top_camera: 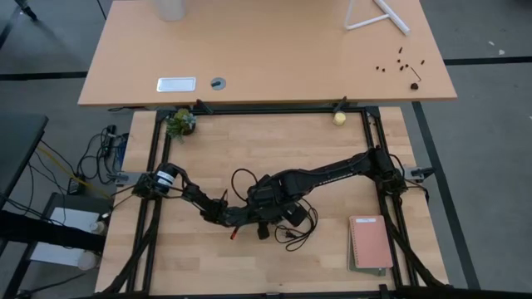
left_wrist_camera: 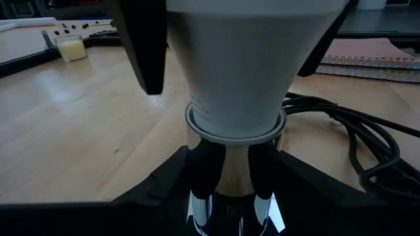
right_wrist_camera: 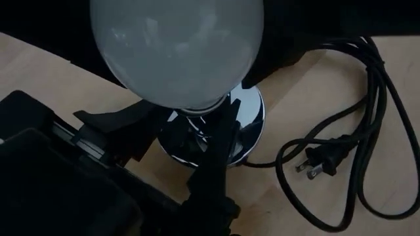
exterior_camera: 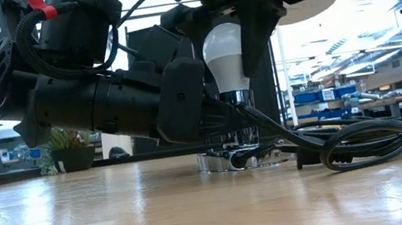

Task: Screw lightbulb
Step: Insert the white lightbulb into the silver lamp

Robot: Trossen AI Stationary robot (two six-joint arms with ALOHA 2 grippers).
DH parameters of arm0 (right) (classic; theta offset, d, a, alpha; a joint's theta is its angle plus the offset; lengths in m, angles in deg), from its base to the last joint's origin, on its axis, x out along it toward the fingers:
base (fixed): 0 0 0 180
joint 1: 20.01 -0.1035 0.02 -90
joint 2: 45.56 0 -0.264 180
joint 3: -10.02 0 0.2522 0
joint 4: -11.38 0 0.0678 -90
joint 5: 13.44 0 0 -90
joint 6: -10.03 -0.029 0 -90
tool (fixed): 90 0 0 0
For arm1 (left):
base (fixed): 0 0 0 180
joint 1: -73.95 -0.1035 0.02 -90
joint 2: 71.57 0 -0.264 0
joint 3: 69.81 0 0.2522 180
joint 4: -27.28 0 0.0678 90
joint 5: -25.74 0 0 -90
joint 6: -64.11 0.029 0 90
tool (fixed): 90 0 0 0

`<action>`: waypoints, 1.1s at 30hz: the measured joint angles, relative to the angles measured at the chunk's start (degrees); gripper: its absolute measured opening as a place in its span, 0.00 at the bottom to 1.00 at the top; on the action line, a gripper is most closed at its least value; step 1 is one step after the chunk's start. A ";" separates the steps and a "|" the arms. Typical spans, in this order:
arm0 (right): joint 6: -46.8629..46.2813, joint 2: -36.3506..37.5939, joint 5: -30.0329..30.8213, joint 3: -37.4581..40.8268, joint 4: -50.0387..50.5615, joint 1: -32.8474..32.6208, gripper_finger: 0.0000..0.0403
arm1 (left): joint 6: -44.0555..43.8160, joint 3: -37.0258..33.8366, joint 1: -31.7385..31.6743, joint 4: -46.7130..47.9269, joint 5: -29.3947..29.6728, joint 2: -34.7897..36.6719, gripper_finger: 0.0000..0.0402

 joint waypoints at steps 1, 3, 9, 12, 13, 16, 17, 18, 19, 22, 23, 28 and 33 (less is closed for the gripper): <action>-0.94 0.00 0.00 0.00 0.00 -0.02 0.65 | 0.00 0.00 0.00 0.02 -0.10 0.00 0.46; -4.36 0.00 0.02 0.00 -0.01 -0.01 0.66 | 0.00 0.00 0.00 0.01 -0.24 0.00 0.46; -21.74 -0.04 -0.70 0.00 -0.35 0.13 0.70 | 0.00 0.00 0.00 0.00 -0.26 0.00 0.46; -29.80 -0.07 -0.70 0.00 -0.39 0.08 0.68 | -0.01 0.00 0.04 0.00 -0.29 0.00 0.46; -32.63 -0.07 -0.68 0.00 -0.37 0.02 0.67 | -0.04 0.00 0.04 0.00 -0.29 0.00 0.46; -42.79 -0.07 -0.53 0.00 -0.40 -0.04 0.66 | -0.16 0.00 0.04 -0.05 -0.33 0.00 0.46; -46.03 -0.07 -0.50 0.00 -0.42 -0.04 0.67 | -0.24 0.00 0.04 -0.05 -0.33 -0.01 0.46; -49.57 -0.07 -0.48 0.00 -0.46 -0.04 0.67 | -0.28 0.00 0.04 -0.05 -0.33 -0.02 0.46; -53.35 -0.08 -0.48 0.00 -0.50 -0.04 0.68 | -0.29 0.00 0.04 -0.05 -0.33 0.00 0.46; -64.61 -0.11 -0.83 0.00 -0.80 -0.07 0.71 | 0.05 0.00 0.08 -0.02 -0.30 0.00 0.46; -68.41 -0.11 -0.92 0.00 -0.90 -0.07 0.71 | 0.12 0.00 0.09 -0.03 -0.28 0.00 0.46; -78.38 -0.11 -0.92 0.00 -0.94 -0.04 0.70 | 0.11 0.00 0.09 -0.03 -0.13 0.00 0.46; -74.89 -0.11 -1.05 -0.34 -0.62 0.14 0.71 | -0.09 0.00 0.09 -0.04 0.33 0.00 0.46</action>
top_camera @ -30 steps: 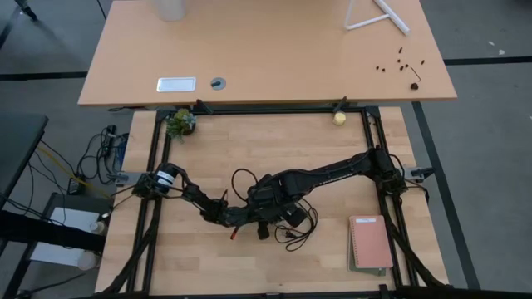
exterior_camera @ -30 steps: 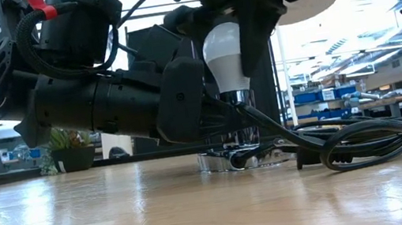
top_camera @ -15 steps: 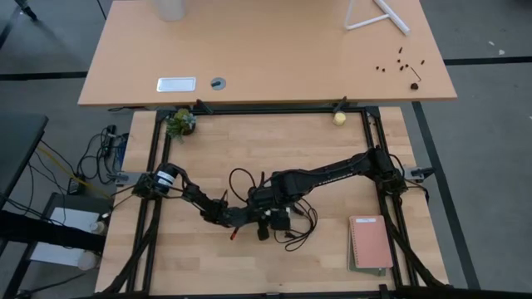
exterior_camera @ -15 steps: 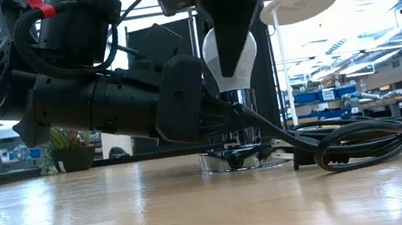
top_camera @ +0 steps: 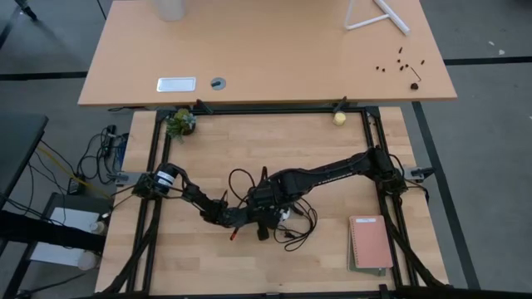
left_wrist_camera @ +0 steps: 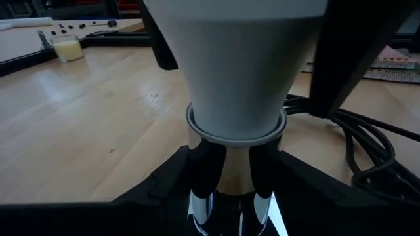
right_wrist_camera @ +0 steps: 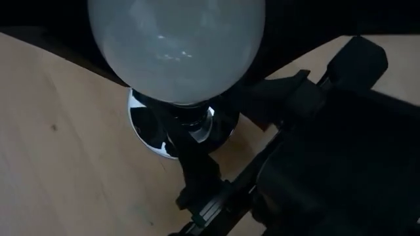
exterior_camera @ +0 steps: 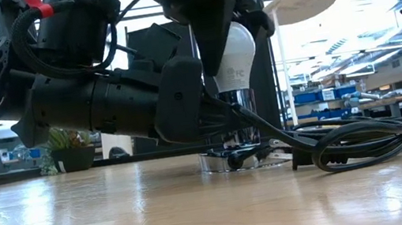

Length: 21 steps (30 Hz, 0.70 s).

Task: Screw lightbulb
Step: Insert the white lightbulb into the silver lamp

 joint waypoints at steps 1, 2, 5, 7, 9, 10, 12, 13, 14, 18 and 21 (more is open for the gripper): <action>0.85 0.00 -0.07 -0.07 0.01 0.20 0.72 | 0.00 0.00 0.00 -0.01 0.01 0.00 0.46; 1.70 0.00 -0.30 -0.14 0.01 0.41 0.73 | -0.07 0.00 0.00 -0.02 0.03 0.00 0.46; 3.68 0.00 -0.91 -0.20 0.31 1.01 0.76 | -0.28 -0.02 -0.04 -0.01 0.46 0.00 0.46; 5.06 0.00 -2.38 -0.21 0.67 1.55 0.78 | -0.28 -0.02 -0.04 -0.01 0.45 0.00 0.46; 6.20 0.00 -3.71 -0.24 0.70 2.09 0.79 | -0.28 -0.02 -0.04 -0.01 0.44 0.00 0.46; 6.45 0.03 -4.41 -0.35 0.73 2.37 0.80 | -0.28 -0.02 -0.04 -0.01 0.40 0.00 0.46; 6.88 0.04 -4.96 -1.02 0.71 2.76 0.81 | -0.28 -0.02 -0.07 -0.01 0.39 0.00 0.46; 6.99 0.10 -4.98 -1.46 0.69 2.83 0.82 | -0.25 -0.02 -0.07 0.01 0.39 0.00 0.46; 7.30 0.13 -4.98 -2.04 0.79 2.87 0.82 | -0.22 -0.02 -0.07 0.03 0.37 0.00 0.46; 9.02 0.13 -4.69 -4.90 1.23 2.92 0.83 | -0.07 -0.02 -0.07 0.03 0.35 0.00 0.46; 10.44 0.15 -4.10 -7.71 2.65 2.90 0.83 | -0.25 -0.02 -0.07 -0.08 0.35 0.00 0.47</action>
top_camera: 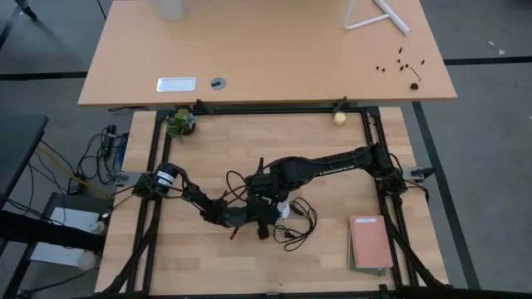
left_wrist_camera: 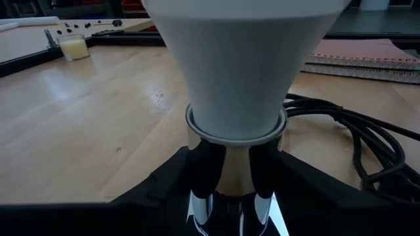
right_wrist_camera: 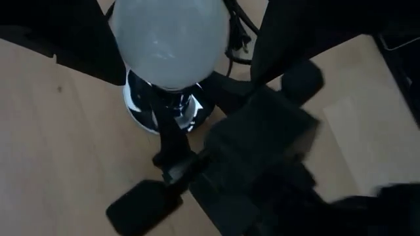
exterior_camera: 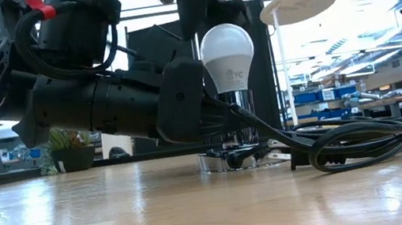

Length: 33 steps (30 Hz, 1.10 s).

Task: Screw lightbulb
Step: Insert the white lightbulb into the silver lamp, then return to Home Position

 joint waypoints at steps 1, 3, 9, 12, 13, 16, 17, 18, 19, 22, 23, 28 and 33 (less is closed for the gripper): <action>0.40 0.06 0.31 -0.91 0.87 -0.07 0.83 | -0.09 0.00 0.09 -0.07 0.09 0.01 0.49; 1.19 0.18 1.07 -2.84 2.52 -0.37 0.83 | 0.04 0.00 0.31 0.43 0.35 0.42 0.52; 3.97 0.20 4.79 -7.87 5.57 -2.24 0.82 | -0.99 -0.23 0.66 3.82 -0.32 2.02 0.66; 4.42 0.33 8.40 -10.23 8.47 -3.50 0.82 | -1.14 -0.16 0.68 5.05 -0.37 2.61 0.71; 4.48 0.66 10.02 -10.71 9.41 -4.01 0.82 | -1.03 -0.20 0.73 5.46 -0.39 2.96 0.72; 4.20 2.53 13.60 -11.21 11.26 -5.79 0.83 | 0.04 -0.20 1.27 8.15 0.54 5.57 0.73; 4.16 3.09 14.20 -11.25 11.83 -6.52 0.82 | 0.11 -0.22 1.50 10.01 0.99 6.61 0.73; 4.16 3.65 14.97 -11.25 12.00 -7.29 0.82 | 0.13 -0.50 1.78 12.41 1.36 7.83 0.73; 4.19 4.01 15.74 -11.25 12.19 -8.11 0.82 | 0.10 -0.88 1.94 14.99 1.83 9.09 0.73; 4.12 4.71 18.57 -11.25 12.82 -10.84 0.82 | -1.39 -1.83 2.63 21.55 2.06 13.97 0.72; 4.13 4.84 19.73 -11.25 13.05 -11.79 0.82 | -2.13 -2.04 2.93 23.74 2.11 15.63 0.71; 2.06 5.71 28.93 -11.23 16.57 -17.29 0.80 | -5.73 -3.28 5.27 36.00 1.80 23.15 0.69; -1.06 7.33 34.75 -11.21 17.82 -23.08 0.76 | -8.47 -3.23 8.57 45.67 2.23 30.86 0.67</action>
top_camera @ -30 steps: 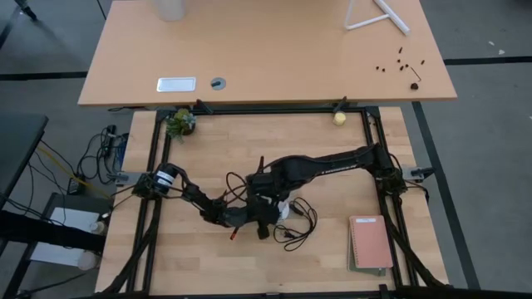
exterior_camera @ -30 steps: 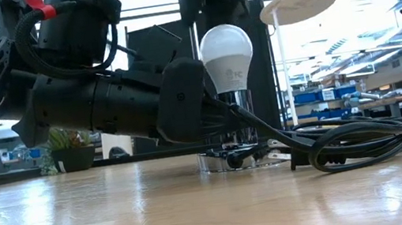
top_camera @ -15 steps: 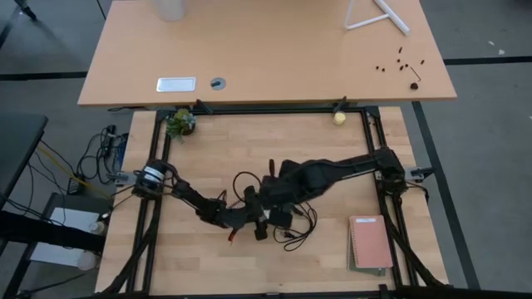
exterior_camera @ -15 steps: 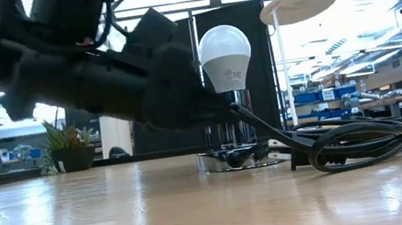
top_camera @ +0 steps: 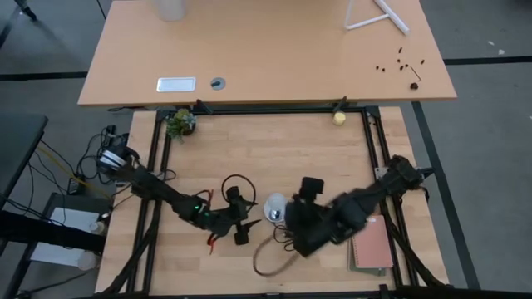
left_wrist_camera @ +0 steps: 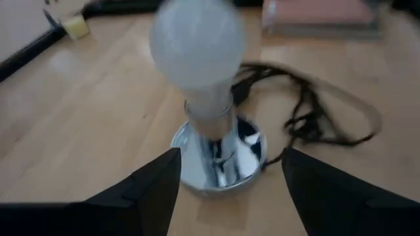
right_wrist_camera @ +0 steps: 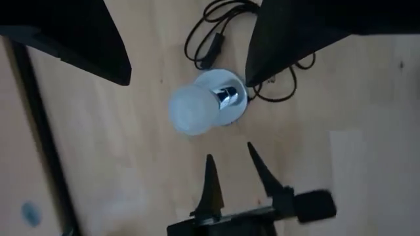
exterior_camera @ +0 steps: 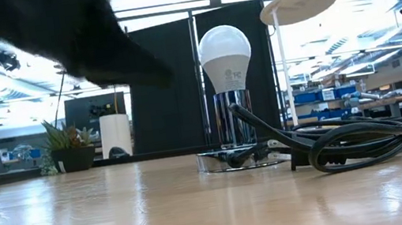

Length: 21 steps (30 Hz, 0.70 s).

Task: Screw lightbulb
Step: Return to Home Position

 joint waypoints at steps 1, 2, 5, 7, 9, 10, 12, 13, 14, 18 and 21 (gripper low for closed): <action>-0.27 0.20 1.58 0.00 0.14 -1.24 0.76 | -0.08 0.00 0.74 0.35 0.77 1.51 0.66; -0.35 0.26 3.04 0.00 0.30 -2.28 0.76 | -0.02 0.00 1.59 0.42 1.95 2.99 0.65; -0.36 0.90 6.81 0.04 1.78 -5.00 0.76 | 1.83 0.02 4.30 -1.24 6.11 5.99 0.63; -0.04 1.34 8.06 0.06 2.08 -6.04 0.76 | 4.63 0.02 6.47 -2.47 9.59 7.09 0.62; 1.52 1.85 8.86 1.03 1.68 -6.91 0.76 | 7.92 0.05 8.31 -5.59 13.80 7.60 0.61; 2.26 2.15 9.29 1.89 1.60 -7.13 0.76 | 9.65 0.13 9.12 -7.04 16.12 7.61 0.61; 3.07 2.94 10.07 4.24 1.53 -7.17 0.76 | 12.76 0.09 10.59 -9.37 20.87 7.47 0.61; 3.23 3.56 10.29 5.82 1.41 -7.17 0.76 | 13.37 0.09 11.03 -10.43 22.27 7.43 0.61; 3.67 4.29 10.58 7.73 0.84 -6.95 0.76 | 13.41 0.09 11.25 -11.00 23.05 7.44 0.61; 7.33 8.60 11.48 17.39 -5.96 -5.10 0.76 | 13.00 0.09 11.16 -11.27 23.41 7.37 0.61; 9.87 14.21 10.46 26.60 -14.20 -3.35 0.75 | 12.90 0.09 11.18 -11.50 23.61 7.39 0.61</action>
